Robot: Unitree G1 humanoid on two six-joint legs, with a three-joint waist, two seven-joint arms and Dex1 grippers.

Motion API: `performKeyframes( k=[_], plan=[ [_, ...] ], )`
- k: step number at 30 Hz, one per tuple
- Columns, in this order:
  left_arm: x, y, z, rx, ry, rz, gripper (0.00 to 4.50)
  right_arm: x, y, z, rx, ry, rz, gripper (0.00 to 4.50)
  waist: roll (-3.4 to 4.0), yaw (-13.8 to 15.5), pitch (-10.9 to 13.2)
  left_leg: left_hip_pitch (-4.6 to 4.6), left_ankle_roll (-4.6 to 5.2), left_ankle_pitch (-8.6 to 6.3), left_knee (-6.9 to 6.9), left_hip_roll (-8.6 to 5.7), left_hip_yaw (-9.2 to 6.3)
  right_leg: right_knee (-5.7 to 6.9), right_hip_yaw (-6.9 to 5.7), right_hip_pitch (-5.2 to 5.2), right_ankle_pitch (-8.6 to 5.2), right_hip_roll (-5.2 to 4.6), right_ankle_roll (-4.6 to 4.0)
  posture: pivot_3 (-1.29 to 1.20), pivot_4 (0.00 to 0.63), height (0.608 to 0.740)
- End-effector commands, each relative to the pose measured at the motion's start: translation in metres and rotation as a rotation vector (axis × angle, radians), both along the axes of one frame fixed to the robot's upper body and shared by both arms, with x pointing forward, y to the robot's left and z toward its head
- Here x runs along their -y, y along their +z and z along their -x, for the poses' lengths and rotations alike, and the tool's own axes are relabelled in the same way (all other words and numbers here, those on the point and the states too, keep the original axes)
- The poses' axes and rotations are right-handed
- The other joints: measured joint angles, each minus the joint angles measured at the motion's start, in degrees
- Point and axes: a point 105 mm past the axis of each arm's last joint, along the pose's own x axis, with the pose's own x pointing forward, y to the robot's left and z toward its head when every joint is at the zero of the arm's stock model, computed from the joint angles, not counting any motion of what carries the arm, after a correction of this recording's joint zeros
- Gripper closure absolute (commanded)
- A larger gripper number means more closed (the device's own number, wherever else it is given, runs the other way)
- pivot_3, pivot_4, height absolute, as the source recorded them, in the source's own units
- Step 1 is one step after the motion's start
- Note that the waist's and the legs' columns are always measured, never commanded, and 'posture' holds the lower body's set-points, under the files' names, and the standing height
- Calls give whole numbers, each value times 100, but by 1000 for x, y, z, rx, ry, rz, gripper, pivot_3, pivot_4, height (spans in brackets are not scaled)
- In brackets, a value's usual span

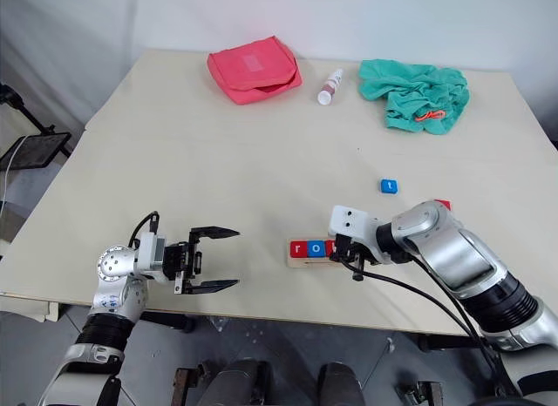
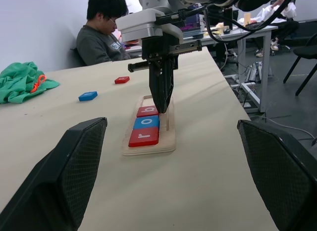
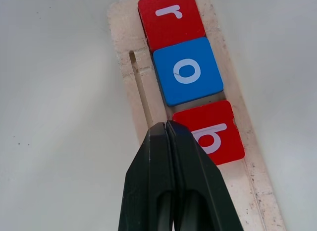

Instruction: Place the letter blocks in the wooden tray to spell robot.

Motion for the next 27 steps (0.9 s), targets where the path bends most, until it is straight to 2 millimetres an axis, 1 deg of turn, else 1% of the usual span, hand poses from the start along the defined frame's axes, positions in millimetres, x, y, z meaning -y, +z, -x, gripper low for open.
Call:
performKeyframes(
  k=[1,4,6,11,13,16,21,27],
  plan=[
    [0,2,2,19,-15,-10,0,-4,20,4,54,39,-17,4460,0,0,0,0,0,0,0,0,0,0,1,0,0,0,0,0,150,740],
    [1,1,3,19,-17,-9,0,1,28,9,46,32,-40,4460,0,2,0,0,0,0,0,0,0,0,1,-1,0,0,0,0,150,740],
    [1,0,3,17,-19,-9,0,16,29,6,49,-28,-47,4460,0,6,0,0,0,0,0,0,-1,0,2,0,0,0,0,0,150,740],
    [1,0,3,12,-26,-12,0,37,26,2,74,-107,-51,4460,-1,13,0,0,1,-1,0,-3,-4,-4,1,6,0,-2,0,0,150,740],
    [2,0,3,11,-30,-12,0,41,23,-2,87,-130,-52,4460,-1,11,0,0,1,0,-2,-2,-4,-4,0,5,0,-1,0,0,150,740],
    [5,0,1,12,-38,-10,0,43,17,-10,105,-148,-47,4460,-1,-6,0,2,1,0,-2,-1,6,-4,-3,4,0,0,0,0,150,740],
    [7,2,0,18,-46,-7,0,37,9,-20,114,-150,-60,4460,-1,1,0,3,0,0,-1,2,7,-4,-8,4,0,1,0,0,150,740],
    [4,3,1,20,-37,-12,0,33,-1,-23,100,-137,-55,4460,-1,4,0,3,0,0,-2,1,3,-4,-9,4,0,0,0,0,150,740]
  ],
)
